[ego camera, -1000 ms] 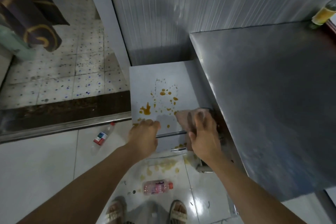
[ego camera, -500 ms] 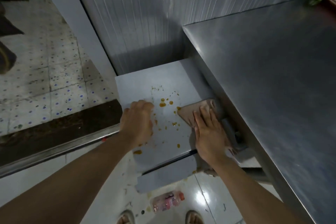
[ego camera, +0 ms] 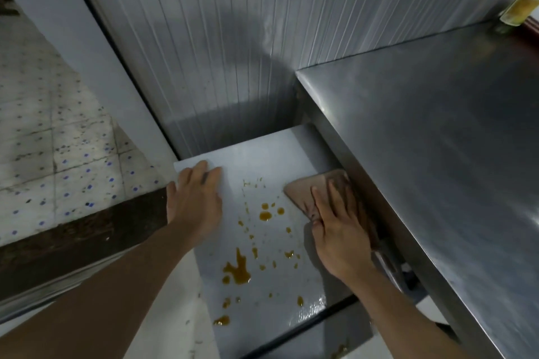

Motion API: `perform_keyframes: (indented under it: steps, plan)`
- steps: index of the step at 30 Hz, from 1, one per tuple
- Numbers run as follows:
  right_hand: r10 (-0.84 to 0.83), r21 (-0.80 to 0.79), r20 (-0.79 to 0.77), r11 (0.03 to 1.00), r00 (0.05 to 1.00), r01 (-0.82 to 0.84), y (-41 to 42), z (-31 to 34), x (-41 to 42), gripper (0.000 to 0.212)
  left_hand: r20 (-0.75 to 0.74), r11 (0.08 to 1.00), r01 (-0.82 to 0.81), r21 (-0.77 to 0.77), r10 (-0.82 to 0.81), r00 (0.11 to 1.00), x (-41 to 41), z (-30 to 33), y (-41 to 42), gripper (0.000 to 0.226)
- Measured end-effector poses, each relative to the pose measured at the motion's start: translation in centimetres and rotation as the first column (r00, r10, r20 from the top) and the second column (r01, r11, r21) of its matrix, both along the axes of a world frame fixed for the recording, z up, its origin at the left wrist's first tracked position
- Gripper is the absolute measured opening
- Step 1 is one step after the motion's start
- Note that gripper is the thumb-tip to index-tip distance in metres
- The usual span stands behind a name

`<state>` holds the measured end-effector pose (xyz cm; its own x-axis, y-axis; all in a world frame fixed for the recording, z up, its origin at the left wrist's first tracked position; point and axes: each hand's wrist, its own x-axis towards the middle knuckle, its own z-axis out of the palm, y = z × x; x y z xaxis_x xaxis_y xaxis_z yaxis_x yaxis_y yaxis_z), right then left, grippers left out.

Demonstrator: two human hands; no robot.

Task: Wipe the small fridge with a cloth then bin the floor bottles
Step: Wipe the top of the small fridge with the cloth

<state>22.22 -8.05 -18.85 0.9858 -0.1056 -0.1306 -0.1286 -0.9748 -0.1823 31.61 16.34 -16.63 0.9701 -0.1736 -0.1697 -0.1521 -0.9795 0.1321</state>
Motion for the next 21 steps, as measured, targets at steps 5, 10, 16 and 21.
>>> perform_keyframes:
  steps: [5, 10, 16, 21]
  plan:
    - [0.022, 0.083, 0.011, 0.996, 1.0, -0.023, -0.2, -1.5, 7.3, 0.06, 0.052, 0.999, 0.012, 0.031, -0.013, 0.999, 1.1, -0.8, -0.3, 0.052]
    - [0.064, 0.053, 0.031, 0.996, 0.997, -0.066, 0.7, -1.5, 12.5, 0.056, 0.112, 0.998, 0.051, 0.03, -0.054, 0.992, 1.0, -1.3, 0.2, 0.051]
    - [0.053, 0.127, -0.082, 0.991, 0.995, -0.043, 1.2, -0.6, 16.7, 0.054, 0.081, 0.999, 0.04, 0.018, -0.042, 0.996, 1.4, -1.6, 0.7, 0.054]
    - [0.18, -0.014, 0.045, 0.984, 0.983, -0.179, 5.3, -0.3, 13.2, 0.052, 0.038, 0.994, 0.092, -0.056, -0.09, 0.995, -0.1, -1.1, 2.2, 0.058]
